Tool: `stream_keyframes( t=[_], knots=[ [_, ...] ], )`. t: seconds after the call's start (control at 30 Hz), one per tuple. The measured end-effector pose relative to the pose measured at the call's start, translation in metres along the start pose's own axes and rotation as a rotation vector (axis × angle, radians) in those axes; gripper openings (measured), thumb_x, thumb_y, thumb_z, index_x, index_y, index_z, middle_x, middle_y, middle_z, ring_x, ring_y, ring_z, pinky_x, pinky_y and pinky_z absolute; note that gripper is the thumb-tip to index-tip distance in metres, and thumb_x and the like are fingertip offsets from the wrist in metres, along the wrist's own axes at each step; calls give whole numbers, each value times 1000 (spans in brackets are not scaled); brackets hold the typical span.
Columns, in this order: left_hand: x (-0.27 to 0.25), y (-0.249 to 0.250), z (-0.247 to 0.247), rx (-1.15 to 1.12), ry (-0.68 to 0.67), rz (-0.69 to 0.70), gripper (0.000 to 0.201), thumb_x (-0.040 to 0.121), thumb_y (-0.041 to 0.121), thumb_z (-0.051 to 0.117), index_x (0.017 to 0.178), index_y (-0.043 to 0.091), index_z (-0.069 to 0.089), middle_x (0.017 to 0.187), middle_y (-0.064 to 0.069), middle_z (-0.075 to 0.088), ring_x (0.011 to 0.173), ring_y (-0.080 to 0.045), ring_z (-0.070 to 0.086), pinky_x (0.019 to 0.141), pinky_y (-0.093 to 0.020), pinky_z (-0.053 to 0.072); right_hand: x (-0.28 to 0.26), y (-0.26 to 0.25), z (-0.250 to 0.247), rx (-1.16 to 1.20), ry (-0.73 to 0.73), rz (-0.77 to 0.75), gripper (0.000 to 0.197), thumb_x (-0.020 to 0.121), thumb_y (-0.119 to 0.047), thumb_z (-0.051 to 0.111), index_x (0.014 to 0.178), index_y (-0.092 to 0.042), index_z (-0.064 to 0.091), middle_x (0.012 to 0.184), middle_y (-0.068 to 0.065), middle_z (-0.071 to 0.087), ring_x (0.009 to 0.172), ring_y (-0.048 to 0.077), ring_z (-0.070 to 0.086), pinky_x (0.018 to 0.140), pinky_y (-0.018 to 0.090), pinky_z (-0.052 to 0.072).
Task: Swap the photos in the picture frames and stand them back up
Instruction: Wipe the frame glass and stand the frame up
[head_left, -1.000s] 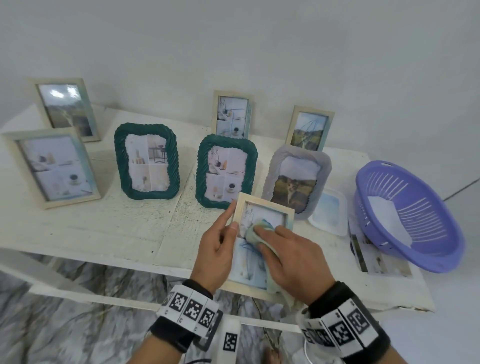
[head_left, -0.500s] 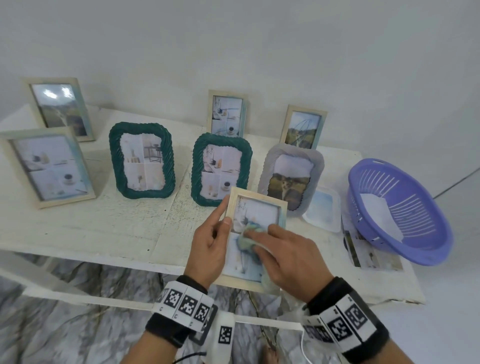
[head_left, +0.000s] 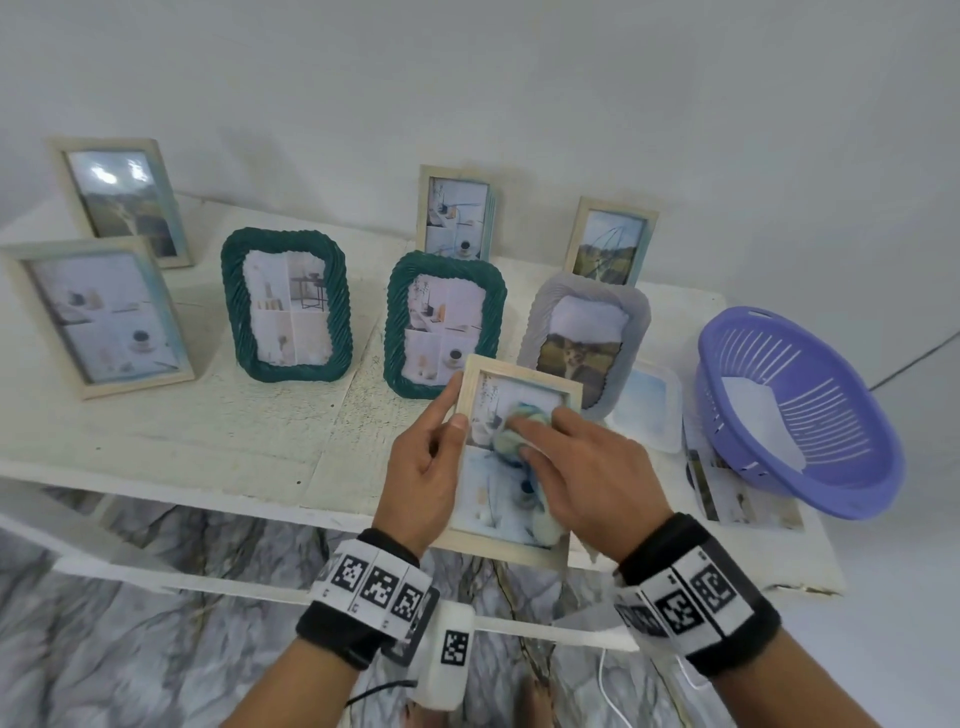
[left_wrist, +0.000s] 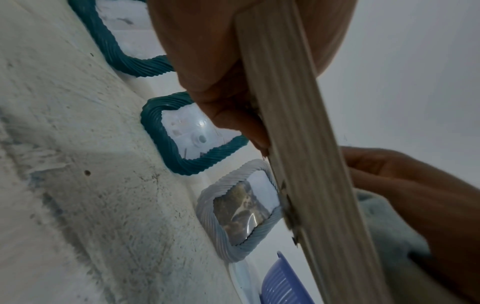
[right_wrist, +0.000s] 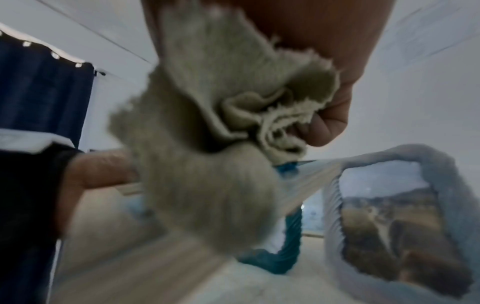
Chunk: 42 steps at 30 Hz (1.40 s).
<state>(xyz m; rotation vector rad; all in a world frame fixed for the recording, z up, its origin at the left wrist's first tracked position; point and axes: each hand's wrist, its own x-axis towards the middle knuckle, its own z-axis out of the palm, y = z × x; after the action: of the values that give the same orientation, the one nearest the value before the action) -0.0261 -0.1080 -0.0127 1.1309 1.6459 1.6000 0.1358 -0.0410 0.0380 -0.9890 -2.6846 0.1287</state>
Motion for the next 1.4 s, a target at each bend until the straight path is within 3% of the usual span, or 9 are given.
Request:
stream_keyframes(
  t=[0.2,0.37,0.5,0.6,0.7,0.87,1.03,1.2,1.4],
  knots=[
    [3,-3,-6,-18,-3,-17,42,103,18,44,141,36,45,58,11,34,53,-7,29,51,-20,29,-22,-21,1,53,-180,-215,35,95,-38,34,122,-29,55,83,-6,56,56,16,54,42,26,40],
    [3,2,-2,-2,7,0,43,103,14,44,145,27,43,50,14,22,47,-4,18,44,-14,20,-6,-6,0,-6,-12,5,37,94,-35,37,123,-26,59,84,-4,53,54,21,54,40,31,42],
    [1,0,-1,-12,-16,-2,43,103,15,44,144,28,44,53,12,25,48,-5,21,46,-17,22,-15,-26,4,68,-121,-125,40,96,-39,31,125,-28,56,88,-5,56,60,20,56,44,35,47],
    [-1,-2,-1,-27,-19,-21,42,103,20,45,142,34,45,58,1,29,52,-9,25,50,-23,25,-14,-17,-2,-21,-109,-131,36,94,-39,35,122,-32,57,83,-6,54,56,18,55,39,30,43],
    [-1,-2,-1,-15,4,-19,42,103,19,45,143,30,45,54,11,25,49,-5,22,47,-18,24,-4,-11,-6,-27,-43,-38,40,95,-39,32,124,-29,58,83,-5,52,54,21,54,39,31,41],
    [-6,-3,-6,-59,-11,-34,42,102,17,45,142,31,45,54,13,29,50,-6,23,49,-18,25,-19,-26,-4,62,-193,-248,37,95,-38,35,122,-29,58,82,-6,55,55,16,53,41,28,42],
    [-6,-1,-2,-29,14,-27,41,103,19,45,141,34,44,49,13,25,48,-4,22,46,-16,23,1,-19,-8,-15,-81,-86,43,94,-40,29,123,-28,58,84,-4,54,54,20,54,40,33,45],
    [-3,-3,-12,-36,42,-46,41,103,20,44,143,29,45,56,3,21,49,-9,20,45,-20,22,-26,-33,-10,48,-269,-232,36,94,-37,34,122,-31,57,84,-6,55,57,19,55,44,33,46],
    [-7,-3,-10,-29,49,-47,41,103,20,45,143,30,46,56,10,19,48,-7,17,45,-18,19,-8,-12,-11,-217,-112,108,22,92,-28,53,112,-21,60,86,-1,56,55,25,56,44,30,37]
  ],
)
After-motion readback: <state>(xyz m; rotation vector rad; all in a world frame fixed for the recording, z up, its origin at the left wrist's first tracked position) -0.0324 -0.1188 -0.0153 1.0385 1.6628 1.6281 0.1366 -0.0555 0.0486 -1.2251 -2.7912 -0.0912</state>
